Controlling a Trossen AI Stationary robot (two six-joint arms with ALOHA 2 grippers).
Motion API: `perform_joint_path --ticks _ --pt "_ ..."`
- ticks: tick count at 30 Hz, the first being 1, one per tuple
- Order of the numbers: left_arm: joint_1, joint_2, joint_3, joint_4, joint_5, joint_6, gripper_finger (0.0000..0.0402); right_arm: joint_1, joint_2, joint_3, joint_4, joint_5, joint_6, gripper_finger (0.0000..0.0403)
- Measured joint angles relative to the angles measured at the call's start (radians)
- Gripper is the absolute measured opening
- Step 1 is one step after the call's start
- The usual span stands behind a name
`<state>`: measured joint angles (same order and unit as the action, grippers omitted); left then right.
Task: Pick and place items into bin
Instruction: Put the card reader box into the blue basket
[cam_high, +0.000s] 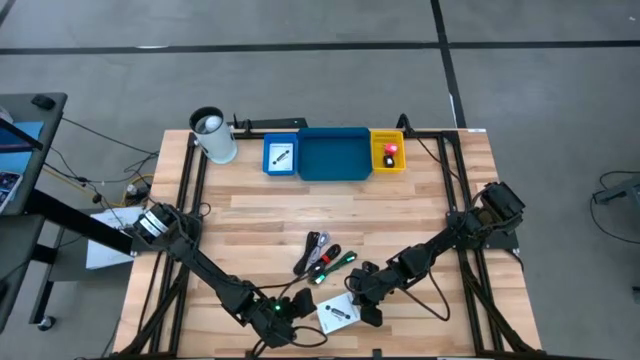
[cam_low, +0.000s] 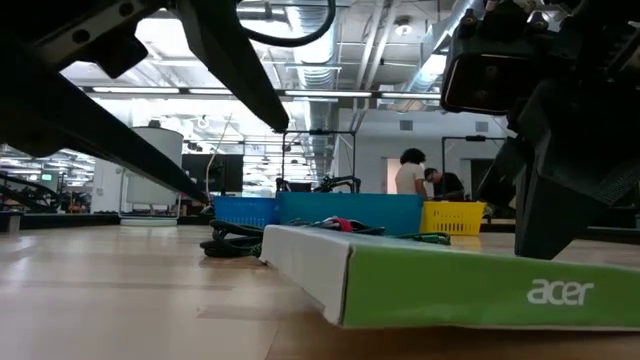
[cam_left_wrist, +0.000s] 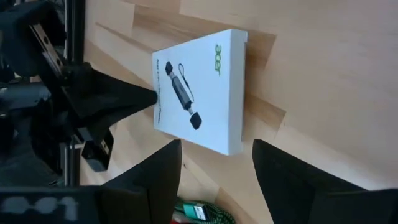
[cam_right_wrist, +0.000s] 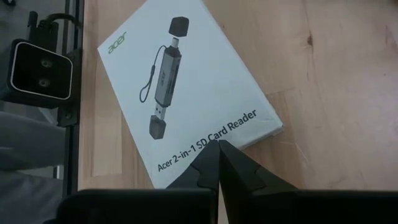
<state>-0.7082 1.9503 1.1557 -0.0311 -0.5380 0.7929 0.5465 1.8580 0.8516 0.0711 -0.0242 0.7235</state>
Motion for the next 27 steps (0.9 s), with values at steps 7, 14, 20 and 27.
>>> perform_joint_path --ticks 7,14,20,27 --pt "0.000 0.000 0.000 0.002 0.032 -0.001 0.0190 0.000 0.000 0.000 0.000 0.000 -0.009 0.0000" --pt "0.003 0.022 0.000 0.017 0.074 0.011 0.0190 -0.001 0.000 0.000 0.001 0.001 -0.009 0.0000" --pt "0.014 0.077 0.006 0.100 0.024 0.014 0.0190 -0.001 0.000 0.000 0.004 -0.002 -0.002 0.0000" --pt "0.020 0.100 0.009 0.109 0.021 0.024 0.0190 -0.001 0.000 -0.001 0.006 -0.001 0.002 0.0000"
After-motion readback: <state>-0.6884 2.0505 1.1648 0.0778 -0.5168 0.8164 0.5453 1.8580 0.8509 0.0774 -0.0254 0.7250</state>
